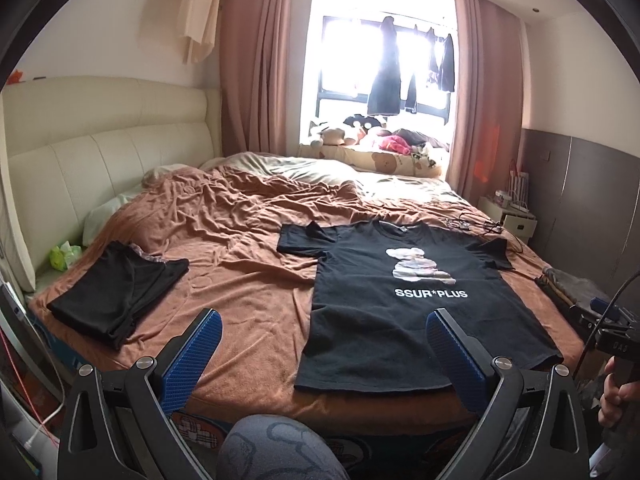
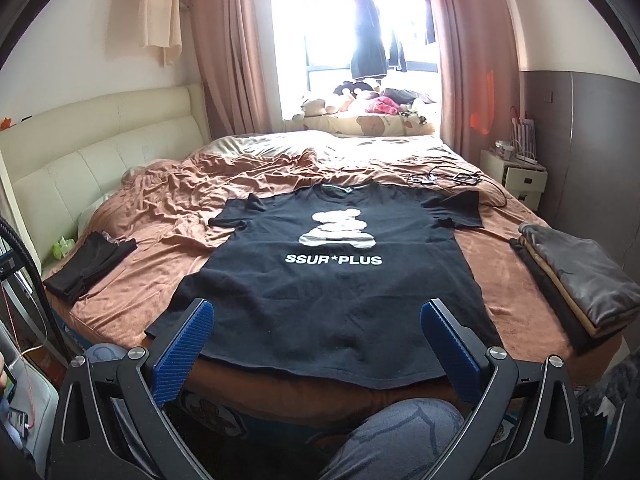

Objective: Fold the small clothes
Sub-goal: 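Move both tools down toward the black bear-print T-shirt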

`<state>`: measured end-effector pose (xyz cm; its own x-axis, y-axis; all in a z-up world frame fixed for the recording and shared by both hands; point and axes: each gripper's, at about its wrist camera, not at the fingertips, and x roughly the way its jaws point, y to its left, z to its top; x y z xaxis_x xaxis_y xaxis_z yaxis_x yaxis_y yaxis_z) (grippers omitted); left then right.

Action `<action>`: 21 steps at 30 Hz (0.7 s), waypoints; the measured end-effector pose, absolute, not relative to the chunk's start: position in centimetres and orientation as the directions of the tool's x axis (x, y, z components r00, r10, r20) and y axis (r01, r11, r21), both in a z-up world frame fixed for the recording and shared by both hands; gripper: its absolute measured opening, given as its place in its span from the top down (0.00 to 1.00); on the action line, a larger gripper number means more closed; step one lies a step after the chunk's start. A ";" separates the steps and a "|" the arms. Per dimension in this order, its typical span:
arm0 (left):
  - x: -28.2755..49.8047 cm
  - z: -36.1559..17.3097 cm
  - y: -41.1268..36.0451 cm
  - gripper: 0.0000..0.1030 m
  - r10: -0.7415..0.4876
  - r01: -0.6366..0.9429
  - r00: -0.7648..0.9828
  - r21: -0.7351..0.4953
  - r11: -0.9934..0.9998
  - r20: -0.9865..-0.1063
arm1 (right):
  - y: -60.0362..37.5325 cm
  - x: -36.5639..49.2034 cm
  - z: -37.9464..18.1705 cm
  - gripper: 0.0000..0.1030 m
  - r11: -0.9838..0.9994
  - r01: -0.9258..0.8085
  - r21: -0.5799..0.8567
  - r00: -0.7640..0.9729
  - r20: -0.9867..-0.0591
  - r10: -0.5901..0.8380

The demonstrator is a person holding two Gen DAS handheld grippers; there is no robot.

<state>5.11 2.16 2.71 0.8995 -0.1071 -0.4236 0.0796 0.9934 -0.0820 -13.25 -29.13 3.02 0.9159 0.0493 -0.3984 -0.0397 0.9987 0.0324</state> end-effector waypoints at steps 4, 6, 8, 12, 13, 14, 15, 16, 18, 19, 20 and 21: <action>8.0 2.4 2.8 0.00 -0.118 0.085 0.892 -0.094 0.992 -0.436 | -29.0 -10.6 3.3 0.00 0.999 -0.033 0.035 0.908 -0.416 0.044; 9.7 2.3 3.0 0.00 -0.117 0.082 0.887 -0.096 0.992 -0.446 | -29.0 -9.1 3.4 0.00 0.999 -0.031 0.037 0.905 -0.424 0.044; 11.4 2.3 3.1 0.00 -0.120 0.082 0.882 -0.102 0.991 -0.456 | -29.0 -7.4 3.7 0.00 0.999 -0.031 0.039 0.899 -0.436 0.045; 14.9 2.2 3.5 0.00 -0.114 0.070 0.874 -0.110 0.991 -0.472 | -29.2 -4.2 4.2 0.00 0.999 -0.029 0.038 0.889 -0.456 0.043; 15.8 2.3 3.6 0.00 -0.116 0.070 0.871 -0.113 0.991 -0.477 | -29.2 -3.4 4.3 0.00 0.999 -0.029 0.036 0.886 -0.461 0.043; 16.7 2.3 3.7 0.00 -0.114 0.068 0.869 -0.114 0.991 -0.481 | -29.1 -2.5 4.5 0.00 0.999 -0.031 0.035 0.884 -0.465 0.044; 17.5 2.3 3.7 0.00 -0.112 0.065 0.869 -0.113 0.991 -0.483 | -29.0 -1.7 4.6 0.00 0.999 -0.033 0.034 0.883 -0.467 0.045; 18.3 2.3 3.8 0.00 -0.109 0.062 0.867 -0.112 0.992 -0.486 | -28.9 -0.9 4.7 0.00 0.999 -0.033 0.033 0.882 -0.469 0.045; 19.8 2.3 3.9 0.00 -0.104 0.056 0.865 -0.110 0.992 -0.492 | -28.8 0.5 5.0 0.00 0.999 -0.035 0.030 0.882 -0.469 0.045; 20.5 2.3 4.0 0.00 -0.103 0.055 0.864 -0.110 0.992 -0.493 | -28.7 1.1 5.1 0.00 0.999 -0.036 0.027 0.882 -0.469 0.044; 21.3 2.3 4.0 0.00 -0.100 0.054 0.863 -0.107 0.993 -0.496 | -28.6 1.8 5.2 0.00 0.999 -0.033 0.021 0.882 -0.470 0.039; 22.0 2.3 4.1 0.00 -0.095 0.050 0.862 -0.104 0.993 -0.498 | -28.5 2.5 5.2 0.00 0.999 -0.033 0.017 0.881 -0.471 0.038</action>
